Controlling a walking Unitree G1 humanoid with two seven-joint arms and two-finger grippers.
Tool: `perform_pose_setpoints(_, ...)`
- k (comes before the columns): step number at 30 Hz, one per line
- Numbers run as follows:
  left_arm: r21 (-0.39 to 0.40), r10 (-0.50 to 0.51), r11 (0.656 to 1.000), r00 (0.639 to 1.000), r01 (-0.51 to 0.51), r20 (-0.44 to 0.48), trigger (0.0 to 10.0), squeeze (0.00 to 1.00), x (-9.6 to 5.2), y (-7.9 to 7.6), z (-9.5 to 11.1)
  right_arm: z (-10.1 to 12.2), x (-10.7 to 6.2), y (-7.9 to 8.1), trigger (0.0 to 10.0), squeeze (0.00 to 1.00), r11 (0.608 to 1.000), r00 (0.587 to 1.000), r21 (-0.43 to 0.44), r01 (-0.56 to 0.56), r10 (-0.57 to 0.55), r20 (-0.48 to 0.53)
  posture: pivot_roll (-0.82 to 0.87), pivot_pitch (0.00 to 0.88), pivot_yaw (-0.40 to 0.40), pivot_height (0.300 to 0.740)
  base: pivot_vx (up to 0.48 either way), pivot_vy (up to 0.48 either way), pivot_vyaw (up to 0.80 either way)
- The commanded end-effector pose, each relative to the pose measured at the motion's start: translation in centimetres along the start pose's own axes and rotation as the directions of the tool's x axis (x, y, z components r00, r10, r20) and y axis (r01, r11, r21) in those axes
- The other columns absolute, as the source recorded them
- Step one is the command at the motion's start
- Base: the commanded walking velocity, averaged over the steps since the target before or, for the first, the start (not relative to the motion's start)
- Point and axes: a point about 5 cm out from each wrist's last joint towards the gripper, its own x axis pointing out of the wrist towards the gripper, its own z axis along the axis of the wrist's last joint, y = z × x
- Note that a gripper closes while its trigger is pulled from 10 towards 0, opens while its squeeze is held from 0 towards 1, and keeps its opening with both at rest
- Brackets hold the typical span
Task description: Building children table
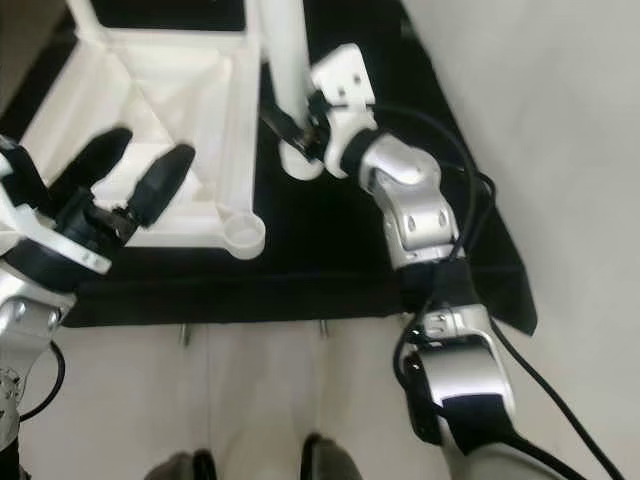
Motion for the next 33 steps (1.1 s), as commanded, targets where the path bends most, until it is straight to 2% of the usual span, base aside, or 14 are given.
perform_pose_setpoints(1, -0.015, -0.026, 1.0, 0.999, 0.026, 0.021, 10.0, 1.0, 0.4, -0.3, 0.1, -1.0, -0.3, 0.8, 10.0, 0.0, 0.997, 0.998, -0.051, -0.052, 0.05, -0.036, -0.05, 0.003, -0.065, 0.74, 0.0, 0.0, 0.0)
perform_pose_setpoints(3, -0.006, -0.046, 0.999, 0.998, 0.046, 0.054, 10.0, 1.0, 1.5, -0.6, 0.2, -2.0, -0.5, 2.4, 10.0, 0.0, 0.99, 0.991, -0.075, -0.116, 0.111, -0.068, -0.05, 0.0, -0.066, 0.74, 0.0, 0.0, 0.0)
perform_pose_setpoints(4, -0.006, -0.046, 0.999, 0.998, 0.046, 0.054, 10.0, 1.0, 1.5, -0.6, 0.2, -2.0, -0.5, 2.4, 10.0, 0.0, 0.99, 0.991, -0.075, -0.116, 0.111, -0.068, -0.05, 0.0, -0.066, 0.74, 0.0, 0.0, 0.0)
perform_pose_setpoints(6, 0.016, -0.04, 0.999, 0.996, 0.039, 0.085, 10.0, 1.0, 2.6, -0.6, 0.5, -2.4, -0.3, 4.1, 10.0, 0.0, 0.981, 0.982, -0.072, -0.178, 0.173, -0.069, -0.05, 0.0, -0.067, 0.74, 0.0, 0.0, 0.0)
perform_pose_setpoints(7, 0.029, -0.03, 0.999, 0.994, 0.027, 0.104, 10.0, 0.86, 3.2, -0.4, 0.8, -2.7, -0.1, 4.9, 10.0, 0.0, 0.976, 0.977, -0.072, -0.208, 0.203, -0.069, -0.05, 0.0, -0.068, 0.74, 0.0, 0.0, 0.0)
perform_pose_setpoints(9, 0.037, -0.023, 0.999, 0.993, 0.018, 0.116, 10.0, 0.86, 3.6, -0.3, 0.9, -2.9, 0.1, 5.4, 10.0, 0.0, 0.972, 0.973, -0.073, -0.224, 0.219, -0.071, -0.05, 0.0, -0.068, 0.74, 0.0, 0.0, 0.0)
perform_pose_setpoints(10, 0.035, -0.024, 0.999, 0.991, 0.019, 0.128, 10.0, 0.0, 3.9, -0.2, 1.2, -3.0, 0.2, 5.9, 10.0, 0.0, 0.967, 0.969, -0.076, -0.243, 0.237, -0.072, -0.05, 0.0, -0.069, 0.74, 0.0, 0.0, 0.0)
perform_pose_setpoints(13, 0.032, -0.026, 0.999, 0.991, 0.022, 0.135, 10.0, 0.0, 4.1, -0.2, 1.3, -3.1, 0.3, 6.1, 10.0, 0.0, 0.964, 0.966, -0.079, -0.253, 0.247, -0.072, -0.05, 0.0, -0.069, 0.74, 0.0, 0.0, 0.0)
perform_pose_setpoints(16, 0.032, 0.013, 0.999, 0.987, -0.019, 0.161, 10.0, 0.0, 4.7, 0.5, 1.5, -3.3, 0.3, 7.7, 10.0, 0.0, 0.949, 0.95, -0.065, -0.31, 0.306, -0.058, -0.06, 0.0, -0.068, 0.74, 0.0, 0.0, 0.0)
perform_pose_setpoints(18, 0.026, 0.028, 0.999, 0.986, -0.032, 0.165, 10.0, 0.0, 4.8, 0.8, 1.4, -3.4, 0.3, 8.0, 10.0, 0.0, 0.946, 0.947, -0.061, -0.319, 0.316, -0.057, -0.06, 0.0, -0.068, 0.74, 0.0, 0.0, 0.0)
perform_pose_setpoints(19, 0.01, 0.033, 0.999, 0.986, -0.035, 0.162, 0.0, 0.0, 4.9, 0.9, 1.3, -3.6, 0.2, 8.1, 10.0, 0.0, 0.946, 0.947, -0.063, -0.317, 0.314, -0.063, -0.06, 0.0, -0.067, 0.74, 0.0, 0.0, 0.0)
perform_pose_setpoints(30, -0.002, 0.055, 0.998, 0.993, -0.055, 0.107, 0.0, 0.0, 4.9, 1.3, 0.3, -4.6, 0.4, 7.6, 10.0, 0.0, 0.966, 0.964, -0.062, -0.25, 0.242, -0.113, -0.06, 0.0, -0.066, 0.74, 0.0, 0.0, 0.0)
perform_pose_setpoints(33, -0.012, 0.013, 1.0, 0.997, -0.012, 0.08, 0.0, 0.0, 4.8, 1.0, 0.0, -4.8, 0.5, 7.9, 10.0, 0.0, 0.966, 0.962, -0.052, -0.253, 0.246, -0.118, -0.05, 0.0, -0.064, 0.74, 0.0, 0.0, 0.0)
